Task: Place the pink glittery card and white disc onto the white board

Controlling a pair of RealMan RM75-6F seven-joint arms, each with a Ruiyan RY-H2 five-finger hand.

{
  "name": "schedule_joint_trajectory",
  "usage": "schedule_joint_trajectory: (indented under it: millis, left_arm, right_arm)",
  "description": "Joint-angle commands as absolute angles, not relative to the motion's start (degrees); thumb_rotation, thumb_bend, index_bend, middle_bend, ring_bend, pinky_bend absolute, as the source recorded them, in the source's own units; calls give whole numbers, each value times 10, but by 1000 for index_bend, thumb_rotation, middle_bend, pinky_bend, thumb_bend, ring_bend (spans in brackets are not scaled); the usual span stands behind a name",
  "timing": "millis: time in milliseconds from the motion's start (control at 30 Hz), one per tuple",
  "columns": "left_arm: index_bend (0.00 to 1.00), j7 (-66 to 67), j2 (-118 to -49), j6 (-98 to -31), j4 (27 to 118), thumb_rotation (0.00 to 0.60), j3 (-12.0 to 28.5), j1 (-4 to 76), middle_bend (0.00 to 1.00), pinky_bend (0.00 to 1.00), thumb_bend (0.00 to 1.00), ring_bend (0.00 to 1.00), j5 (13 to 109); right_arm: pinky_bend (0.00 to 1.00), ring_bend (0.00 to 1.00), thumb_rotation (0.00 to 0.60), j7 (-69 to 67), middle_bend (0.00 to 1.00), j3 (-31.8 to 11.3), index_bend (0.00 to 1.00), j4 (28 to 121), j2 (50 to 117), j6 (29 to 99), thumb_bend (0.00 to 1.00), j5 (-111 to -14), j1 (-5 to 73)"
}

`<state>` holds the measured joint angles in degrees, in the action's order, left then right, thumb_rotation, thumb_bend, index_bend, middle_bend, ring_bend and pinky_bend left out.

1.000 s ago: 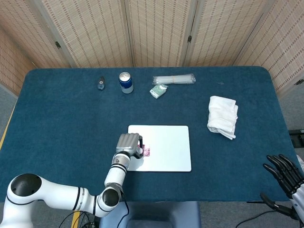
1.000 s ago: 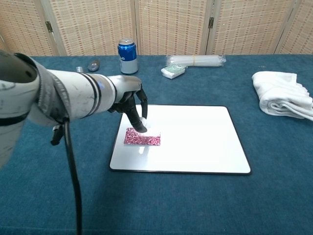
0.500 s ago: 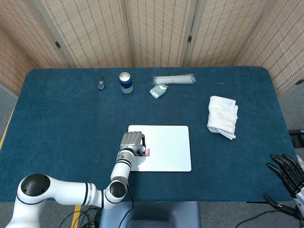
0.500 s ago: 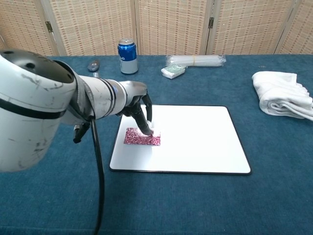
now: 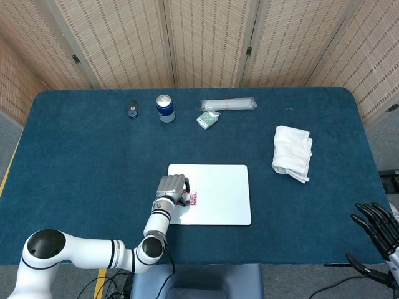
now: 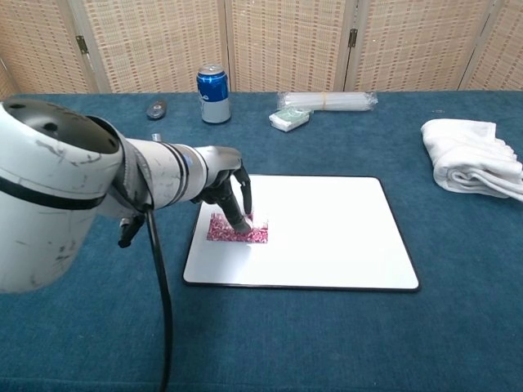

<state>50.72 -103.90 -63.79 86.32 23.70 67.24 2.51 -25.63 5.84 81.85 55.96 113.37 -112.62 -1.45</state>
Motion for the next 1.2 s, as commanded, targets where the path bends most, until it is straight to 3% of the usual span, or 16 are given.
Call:
schedule_joint_trajectory:
  millis: [33, 200, 333, 433, 500, 533, 633, 700, 800, 867, 967, 1200]
  left_arm:
    - [475, 505, -1035, -633, 863, 600, 236, 670, 1000, 1000, 307, 1000, 28]
    - [456, 495, -1016, -642, 902, 600, 236, 662, 1000, 1000, 306, 1000, 44]
    - [440, 486, -973, -688, 999, 600, 223, 641, 1000, 1000, 306, 1000, 88]
    - [357, 485, -902, -738, 1128, 595, 181, 601, 1000, 984, 301, 984, 150]
    - [264, 471, -836, -768, 1223, 575, 126, 555, 984, 894, 298, 901, 228]
    - [207, 458, -807, -777, 1257, 562, 96, 530, 926, 820, 298, 824, 272]
    - [61, 386, -719, -796, 1316, 552, -32, 428, 629, 589, 295, 540, 480]
    - [9, 318, -674, -823, 1289, 560, -125, 353, 421, 454, 287, 328, 650]
    - [0, 234, -644, -908, 1185, 586, -205, 257, 232, 368, 279, 159, 822]
    - [0, 198, -647, -967, 1116, 600, -217, 206, 189, 341, 277, 137, 866]
    - [0, 150, -665, -1041, 1014, 600, -196, 134, 152, 330, 276, 135, 860]
    - [0, 67, -684, -1092, 895, 600, -139, 66, 98, 315, 271, 129, 841]
  right_arm:
    - [0, 0, 600, -255, 0, 58, 0, 819, 560, 1132, 210, -1125, -14]
    - [0, 0, 600, -249, 0, 57, 0, 822, 561, 1124, 211, -1125, -12]
    - [0, 0, 600, -244, 0, 58, 0, 824, 560, 1120, 210, -1128, -11]
    - [0, 0, 600, -241, 0, 59, 0, 824, 561, 1122, 211, -1129, -13]
    - [0, 0, 600, -238, 0, 57, 0, 826, 562, 1121, 211, -1126, -13]
    - [0, 0, 600, -235, 0, 57, 0, 827, 563, 1118, 211, -1124, -13]
    - [0, 0, 600, -215, 0, 56, 0, 840, 565, 1095, 211, -1117, -8]
    - [0, 0, 600, -188, 0, 55, 0, 857, 567, 1068, 210, -1111, -2]
    - [0, 0, 600, -139, 0, 50, 0, 887, 572, 1025, 210, -1095, 7]
    - [0, 0, 600, -104, 0, 46, 0, 905, 577, 998, 210, -1081, 12]
    - [0, 0, 600, -39, 0, 33, 0, 936, 590, 952, 210, -1041, 19]
    - [0, 0, 600, 52, 0, 6, 0, 980, 618, 875, 210, -956, 37]
